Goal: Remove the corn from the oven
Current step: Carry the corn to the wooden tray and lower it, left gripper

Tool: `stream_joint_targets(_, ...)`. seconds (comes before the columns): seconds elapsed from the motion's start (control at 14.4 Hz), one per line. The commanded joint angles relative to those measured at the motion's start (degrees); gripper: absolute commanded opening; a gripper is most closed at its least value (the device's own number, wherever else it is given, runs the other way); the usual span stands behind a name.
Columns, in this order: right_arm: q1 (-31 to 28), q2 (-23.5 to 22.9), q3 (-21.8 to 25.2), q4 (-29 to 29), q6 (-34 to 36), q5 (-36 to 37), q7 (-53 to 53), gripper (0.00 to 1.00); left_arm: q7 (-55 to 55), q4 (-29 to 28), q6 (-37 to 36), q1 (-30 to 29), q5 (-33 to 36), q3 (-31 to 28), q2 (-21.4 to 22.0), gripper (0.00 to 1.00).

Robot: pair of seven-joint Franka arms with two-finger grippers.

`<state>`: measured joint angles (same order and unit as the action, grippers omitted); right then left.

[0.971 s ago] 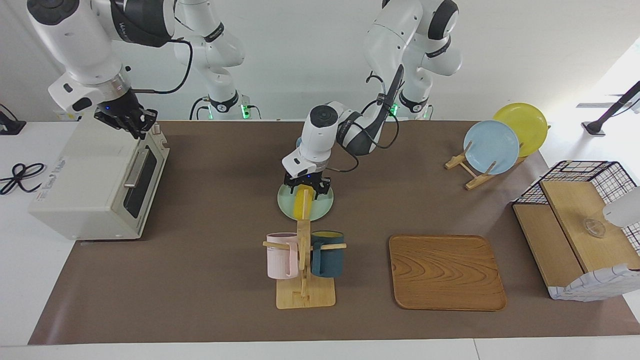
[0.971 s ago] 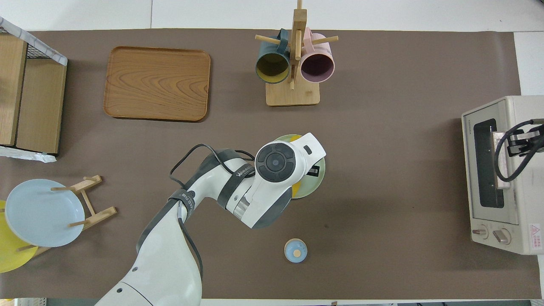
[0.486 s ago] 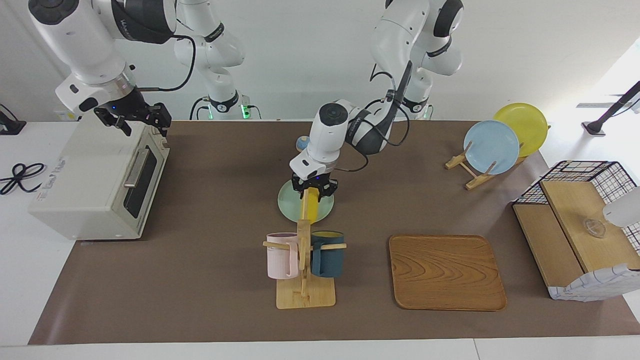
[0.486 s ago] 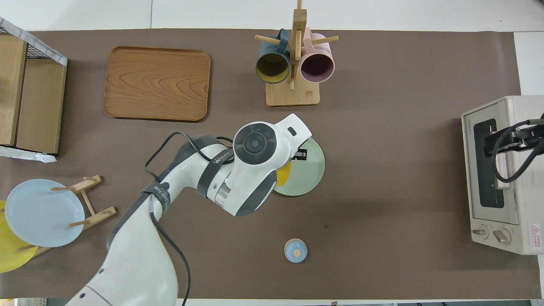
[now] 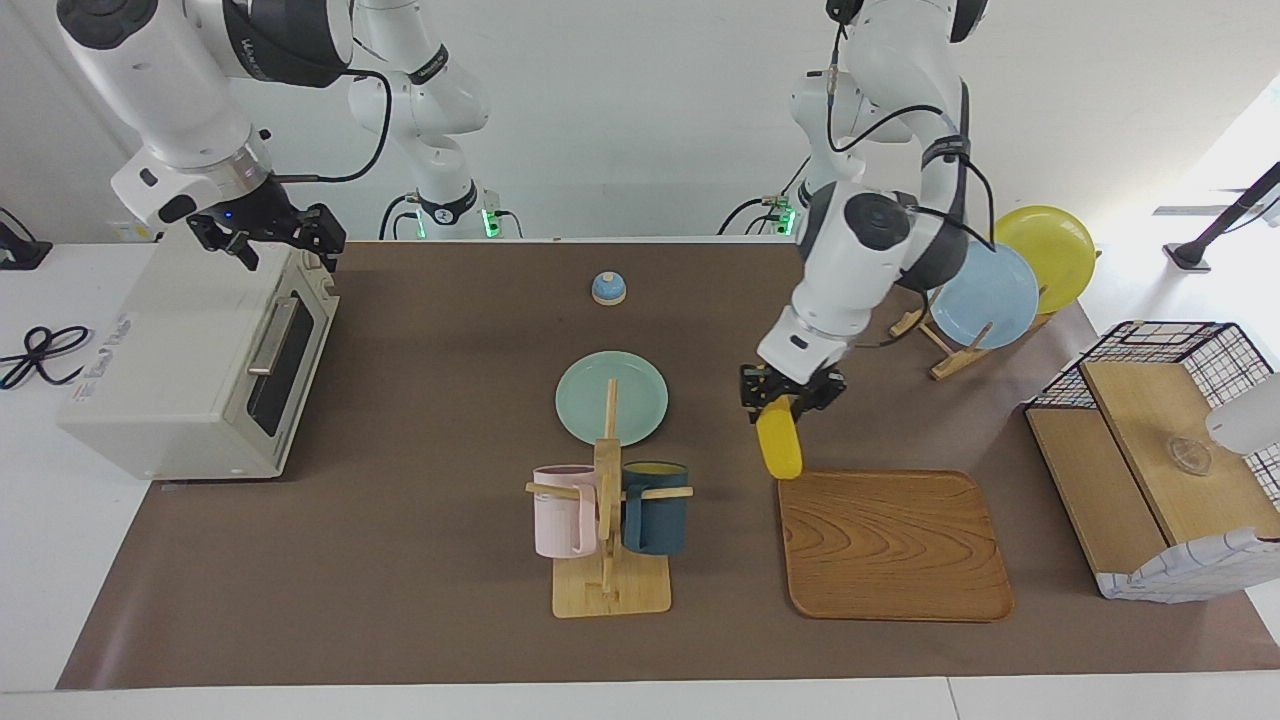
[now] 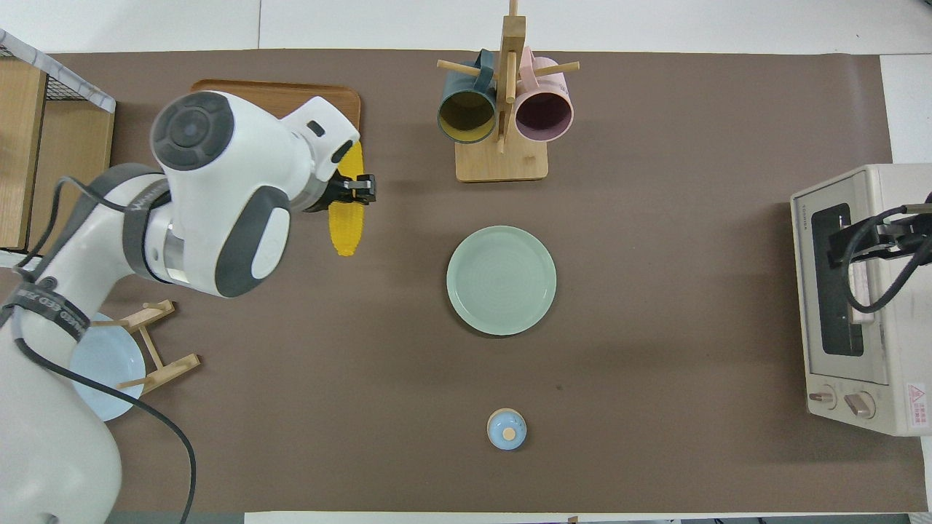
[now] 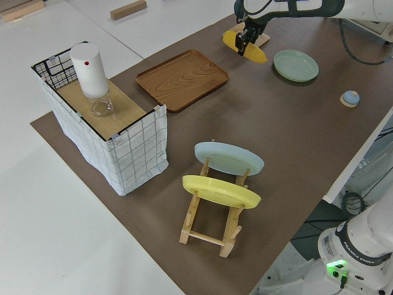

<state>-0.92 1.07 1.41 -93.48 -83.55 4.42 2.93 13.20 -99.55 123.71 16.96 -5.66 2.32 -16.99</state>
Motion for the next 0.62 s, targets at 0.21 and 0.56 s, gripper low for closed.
stream_joint_targets(0.21,0.7,-0.8,1.1,2.5,0.1,-1.5,0.8,1.00,-4.3,20.9,-6.1,-7.3,0.6,0.9,-17.3,0.00)
stream_joint_targets(0.56,0.8,-0.8,1.1,2.4,0.1,-1.5,0.8,1.00,-5.6,24.5,-1.5,-9.7,0.5,1.2,-22.7,0.00)
